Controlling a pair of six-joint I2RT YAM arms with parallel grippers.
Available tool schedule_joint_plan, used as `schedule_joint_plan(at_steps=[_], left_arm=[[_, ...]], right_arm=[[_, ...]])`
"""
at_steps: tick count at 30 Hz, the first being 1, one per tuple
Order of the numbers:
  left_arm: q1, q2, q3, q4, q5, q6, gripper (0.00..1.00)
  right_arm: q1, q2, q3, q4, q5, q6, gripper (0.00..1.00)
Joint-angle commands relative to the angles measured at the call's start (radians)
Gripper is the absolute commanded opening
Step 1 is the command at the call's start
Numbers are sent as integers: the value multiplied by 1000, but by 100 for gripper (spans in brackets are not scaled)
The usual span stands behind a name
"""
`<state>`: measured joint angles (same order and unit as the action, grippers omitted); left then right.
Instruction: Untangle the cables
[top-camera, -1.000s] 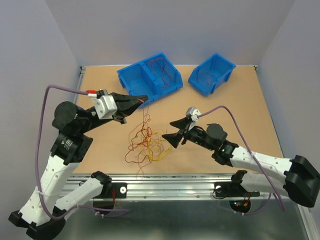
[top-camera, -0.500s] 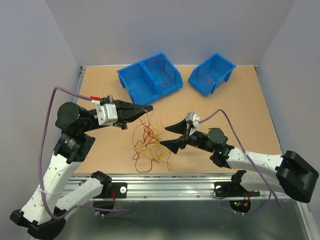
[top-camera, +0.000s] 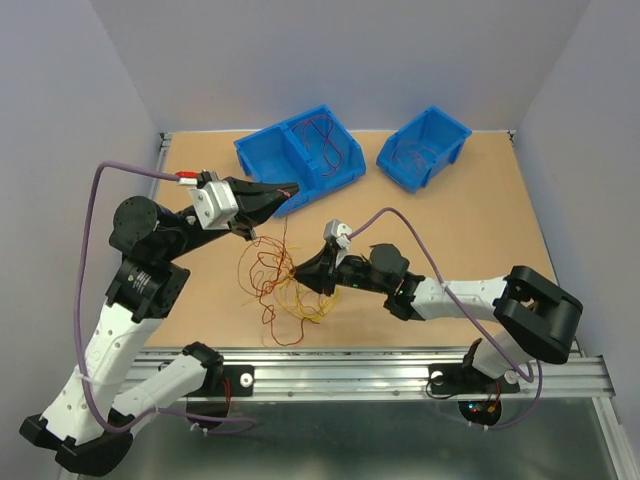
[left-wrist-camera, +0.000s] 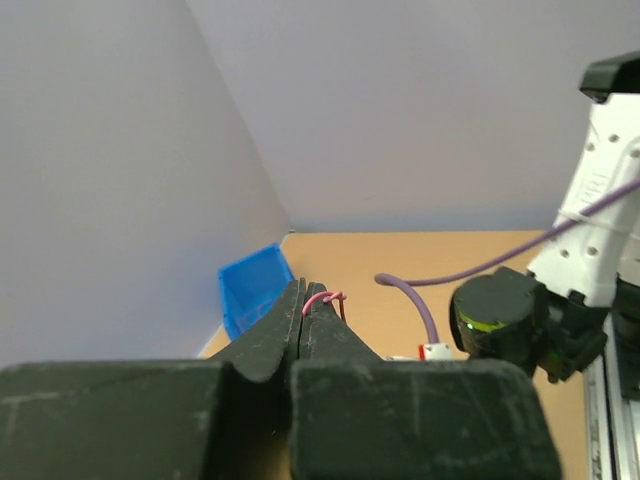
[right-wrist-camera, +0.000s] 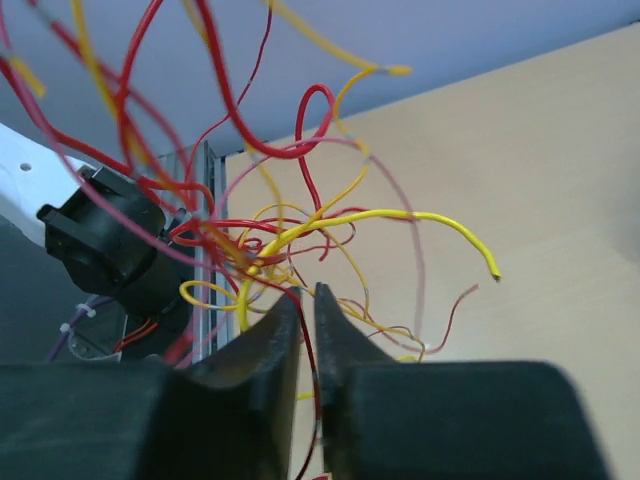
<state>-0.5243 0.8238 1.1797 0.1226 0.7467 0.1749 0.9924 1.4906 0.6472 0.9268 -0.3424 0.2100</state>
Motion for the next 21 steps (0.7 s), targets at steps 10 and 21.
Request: schedule_joint_plan(at_steps=[10,21], left_arm=[[-5,142,429,-64,-515,60,0],[-5,60,591,90,-1230,126,0]], right_arm=[[26,-62,-7,43,62,-38,0],[26,-312,12,-645,857,75,1]])
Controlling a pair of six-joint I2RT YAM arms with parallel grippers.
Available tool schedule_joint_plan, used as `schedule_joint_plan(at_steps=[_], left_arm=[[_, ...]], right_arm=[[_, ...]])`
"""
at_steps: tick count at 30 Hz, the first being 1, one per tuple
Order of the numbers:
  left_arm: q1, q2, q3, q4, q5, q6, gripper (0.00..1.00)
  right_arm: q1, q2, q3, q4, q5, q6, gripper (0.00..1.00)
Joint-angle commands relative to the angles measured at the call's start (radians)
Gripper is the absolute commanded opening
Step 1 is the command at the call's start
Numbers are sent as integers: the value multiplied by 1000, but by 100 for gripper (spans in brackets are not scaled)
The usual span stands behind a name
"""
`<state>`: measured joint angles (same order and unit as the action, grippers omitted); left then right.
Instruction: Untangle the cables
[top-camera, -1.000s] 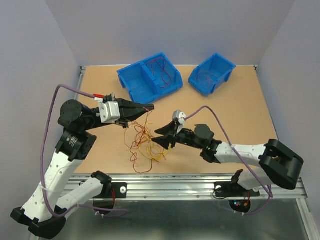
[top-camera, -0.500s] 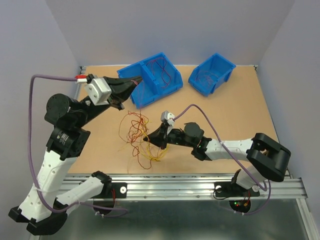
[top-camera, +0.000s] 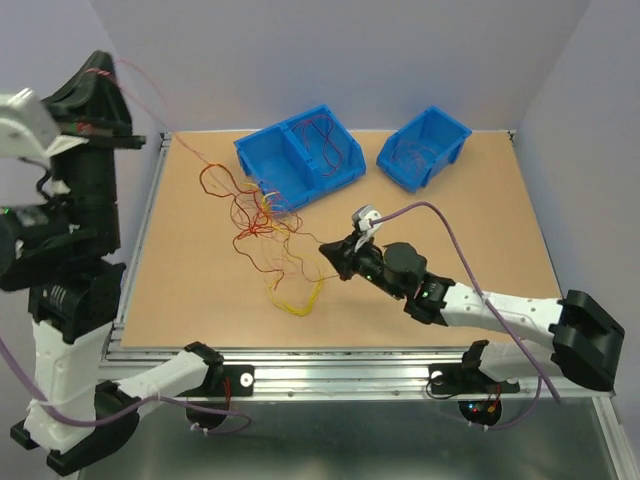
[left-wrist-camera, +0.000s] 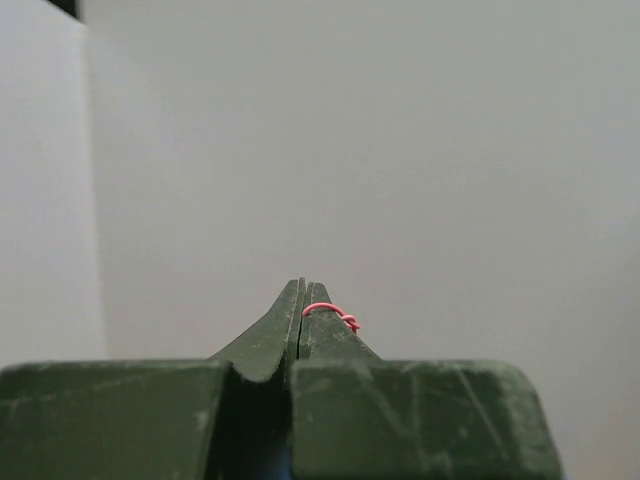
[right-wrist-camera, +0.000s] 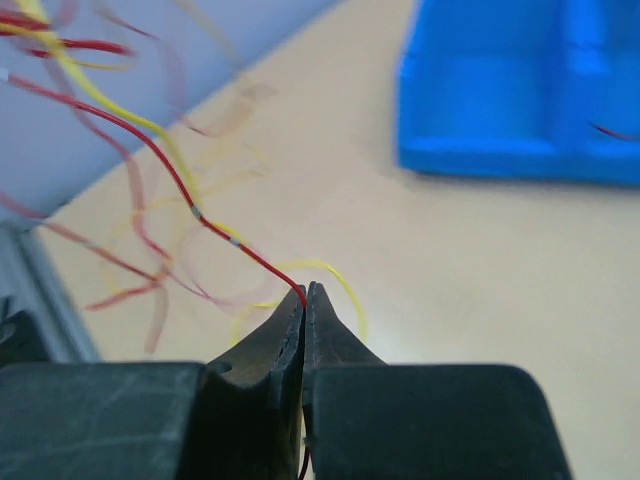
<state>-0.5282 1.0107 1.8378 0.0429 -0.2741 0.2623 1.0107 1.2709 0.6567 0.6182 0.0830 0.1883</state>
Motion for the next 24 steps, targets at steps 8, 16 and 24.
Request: schedule_joint_plan(at_steps=[8,16,24], left_arm=[[-1,-199,-270,233,-201,17,0],[-1,-267,-483,269,177,-49,0],[-1,-255,-661,288,790,-80,0]], right_arm=[[6,-344,-31,-779,841,357,1],[8,-397,-16,-896,871,418,3],[8,-380,-72,-582,572,138,75]])
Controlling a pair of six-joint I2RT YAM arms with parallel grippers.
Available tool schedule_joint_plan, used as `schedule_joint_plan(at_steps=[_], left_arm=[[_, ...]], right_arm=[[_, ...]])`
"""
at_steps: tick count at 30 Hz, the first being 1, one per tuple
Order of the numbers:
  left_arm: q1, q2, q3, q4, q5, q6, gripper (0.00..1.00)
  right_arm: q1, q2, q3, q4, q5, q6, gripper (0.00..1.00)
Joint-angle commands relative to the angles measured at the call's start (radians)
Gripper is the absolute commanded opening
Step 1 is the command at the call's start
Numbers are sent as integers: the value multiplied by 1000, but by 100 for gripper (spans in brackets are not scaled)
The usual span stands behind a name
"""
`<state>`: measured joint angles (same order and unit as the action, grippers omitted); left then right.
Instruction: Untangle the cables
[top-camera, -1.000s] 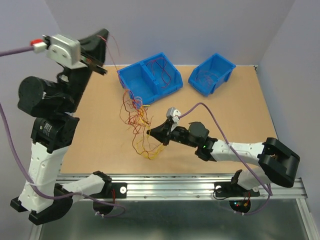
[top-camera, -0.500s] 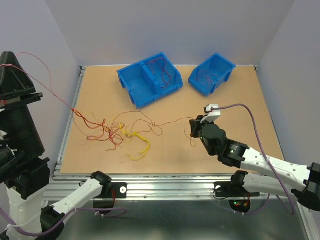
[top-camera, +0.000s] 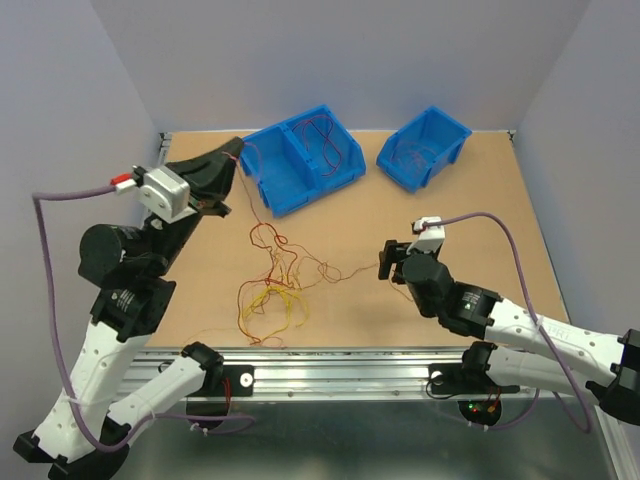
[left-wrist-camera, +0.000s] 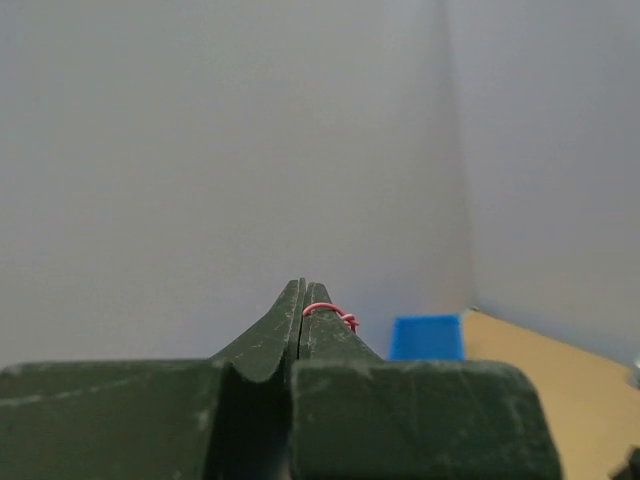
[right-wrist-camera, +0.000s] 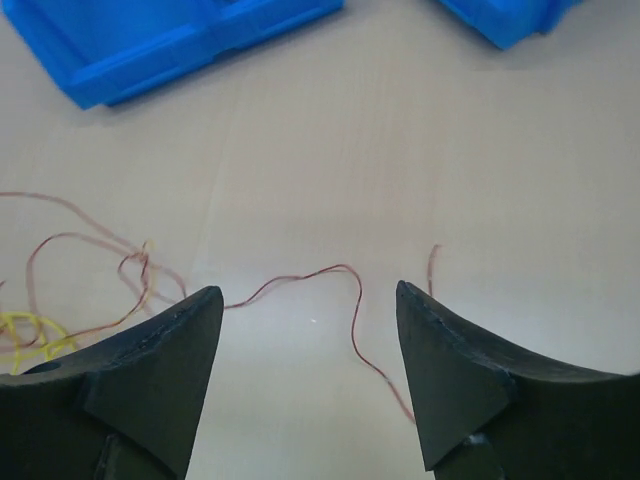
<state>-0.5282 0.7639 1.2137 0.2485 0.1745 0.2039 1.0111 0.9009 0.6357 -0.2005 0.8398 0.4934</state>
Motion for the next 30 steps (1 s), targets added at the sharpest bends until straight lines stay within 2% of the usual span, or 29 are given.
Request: schedule_joint_plan(at_steps=[1,6,7,11,17,24,28,30], left_arm=[[-1,-5,-71,89,424,-27,0],[-3,15,-176,136,578,6,0],[-3,20,-193,143,608,11,0],[-12,40,-239,155,660,12,0],[-38,81,-276,161,712,17,0],[-47,106,-295,167,714,22,0],[-49,92,-292,167,669,15,0],[-49,66,-296,167,598,19,0]], right_arm=[[7,-29,-80,286,-243,-200,75],[7,-89,-184,579,-613,-337,76],[7,-88,-197,657,-633,-340,77],[7,-2,-146,693,-711,-363,77],[6,180,-65,851,-936,-452,77],[11,332,12,926,-958,-473,75],[14,383,44,931,-947,-464,22],[14,377,32,931,-914,-464,17]])
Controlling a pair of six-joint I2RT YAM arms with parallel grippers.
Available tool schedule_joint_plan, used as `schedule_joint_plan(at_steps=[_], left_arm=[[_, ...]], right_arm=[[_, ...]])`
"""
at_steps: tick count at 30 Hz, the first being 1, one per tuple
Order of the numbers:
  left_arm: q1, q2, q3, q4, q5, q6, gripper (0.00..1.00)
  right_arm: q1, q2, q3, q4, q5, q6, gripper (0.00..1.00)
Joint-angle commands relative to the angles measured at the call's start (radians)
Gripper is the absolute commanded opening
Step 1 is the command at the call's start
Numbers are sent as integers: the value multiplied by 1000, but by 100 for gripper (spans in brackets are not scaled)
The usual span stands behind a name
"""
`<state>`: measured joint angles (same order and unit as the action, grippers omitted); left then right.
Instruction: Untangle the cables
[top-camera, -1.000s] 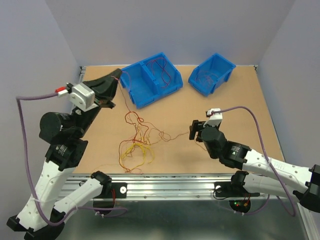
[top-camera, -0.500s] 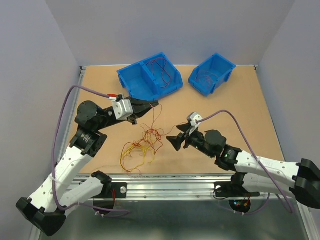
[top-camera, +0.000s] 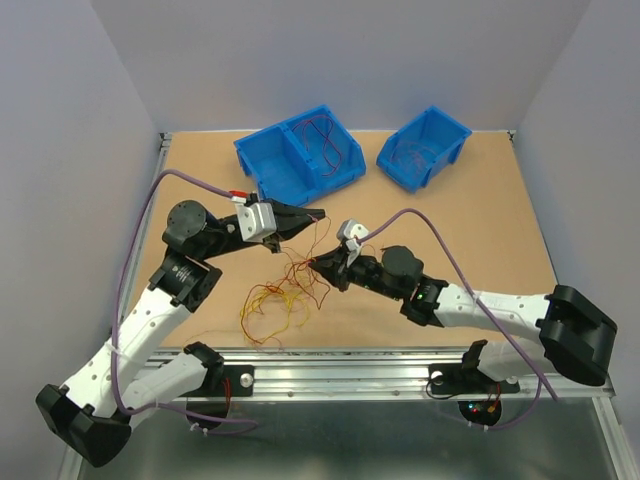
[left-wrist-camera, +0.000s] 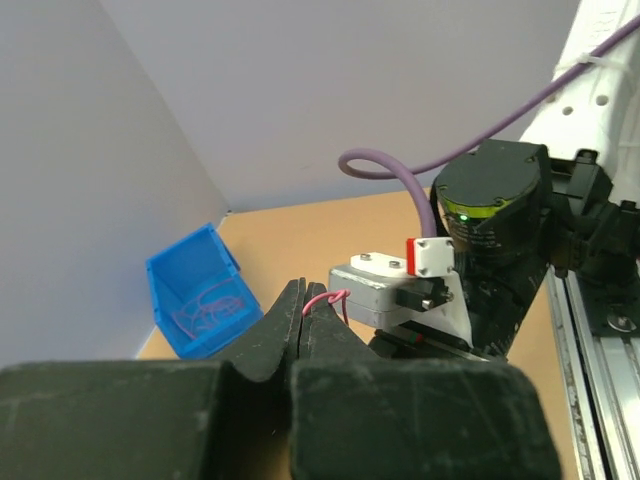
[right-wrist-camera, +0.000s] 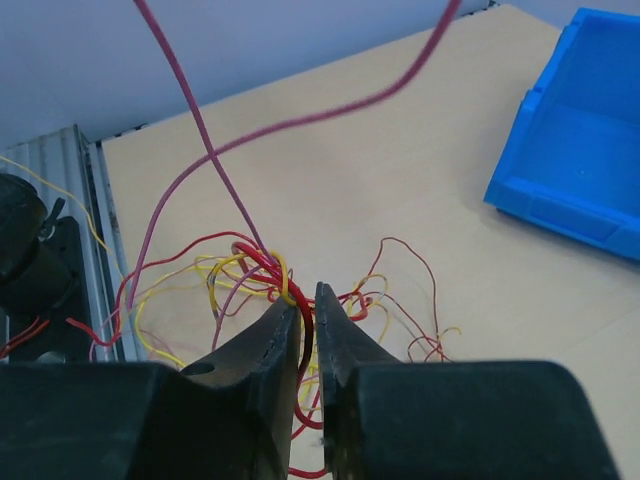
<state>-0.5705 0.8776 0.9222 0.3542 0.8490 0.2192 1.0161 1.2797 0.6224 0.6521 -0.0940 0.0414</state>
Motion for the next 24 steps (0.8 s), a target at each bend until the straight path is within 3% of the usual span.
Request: schedule_joint_plan(at_steps=[1,3,6,9,12,16,24], left_arm=[[-5,-58,-6,62,-100,5,0],[-6,-90,-22,77,-161,-3,0],[-6,-120,-45,117,-249,-23,0],[-3,-152,-62,155,-482,-55,0],[24,-176,-91,205,-819,-93,0],[72,-204,-117,246,-1052,-139,0],[96,-197,-109,244,-1122,-161,0]], right_arm=[[9,-8,36,80,28,-12,16],[9,-40,5,78,60,-8,1],[9,-80,-27,78,143,9,1],[9,-157,-64,28,306,78,1],[9,-241,-62,-189,524,180,1],[7,-338,-41,-456,721,290,0],[9,-500,-63,-649,825,394,0]])
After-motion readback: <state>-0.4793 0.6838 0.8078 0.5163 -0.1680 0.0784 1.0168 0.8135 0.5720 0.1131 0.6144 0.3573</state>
